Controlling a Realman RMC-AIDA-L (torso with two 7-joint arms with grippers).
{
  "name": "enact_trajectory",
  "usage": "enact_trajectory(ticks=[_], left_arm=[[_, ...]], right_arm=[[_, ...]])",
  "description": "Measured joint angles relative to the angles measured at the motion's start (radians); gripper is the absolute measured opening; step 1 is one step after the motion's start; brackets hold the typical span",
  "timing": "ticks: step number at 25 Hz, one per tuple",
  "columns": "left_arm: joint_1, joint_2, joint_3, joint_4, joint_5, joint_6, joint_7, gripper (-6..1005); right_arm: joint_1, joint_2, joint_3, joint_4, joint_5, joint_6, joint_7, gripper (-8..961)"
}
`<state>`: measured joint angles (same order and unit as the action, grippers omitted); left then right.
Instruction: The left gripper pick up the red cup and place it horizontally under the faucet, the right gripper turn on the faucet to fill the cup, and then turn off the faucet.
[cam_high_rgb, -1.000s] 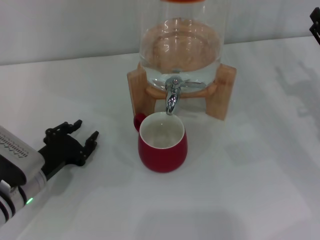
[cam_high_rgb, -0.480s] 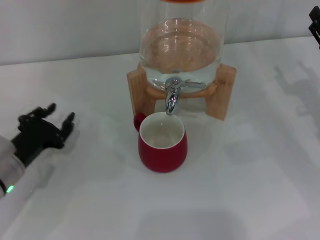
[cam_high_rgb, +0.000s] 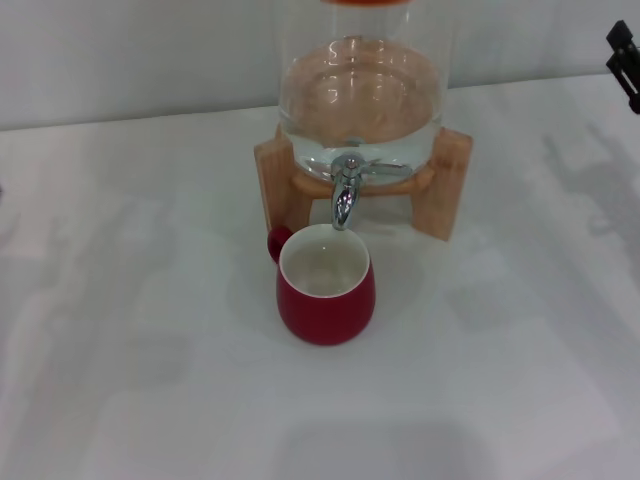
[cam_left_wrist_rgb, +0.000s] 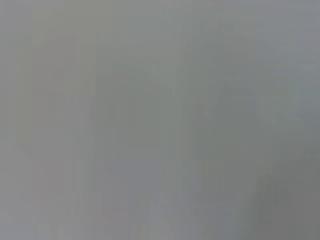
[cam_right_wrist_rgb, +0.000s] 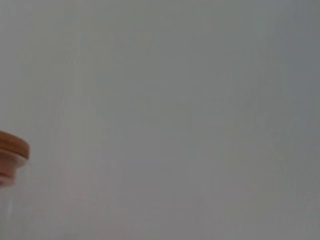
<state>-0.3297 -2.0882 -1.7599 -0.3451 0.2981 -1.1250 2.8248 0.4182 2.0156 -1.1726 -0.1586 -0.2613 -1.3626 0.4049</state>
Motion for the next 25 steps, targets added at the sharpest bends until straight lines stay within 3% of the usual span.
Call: enact_trajectory(ticks=[7, 25], left_arm=[[0.021, 0.001, -0.006, 0.114, -0.153, -0.222, 0.0, 488], [0.121, 0.001, -0.009, 0.188, -0.284, -0.277, 0.001, 488]], right_arm=[[-0.009, -0.002, -0.056, 0.0, 0.0, -0.002, 0.031, 718], [-0.035, -0.007, -0.177, -0.011, -0.001, -0.037, 0.08, 719]])
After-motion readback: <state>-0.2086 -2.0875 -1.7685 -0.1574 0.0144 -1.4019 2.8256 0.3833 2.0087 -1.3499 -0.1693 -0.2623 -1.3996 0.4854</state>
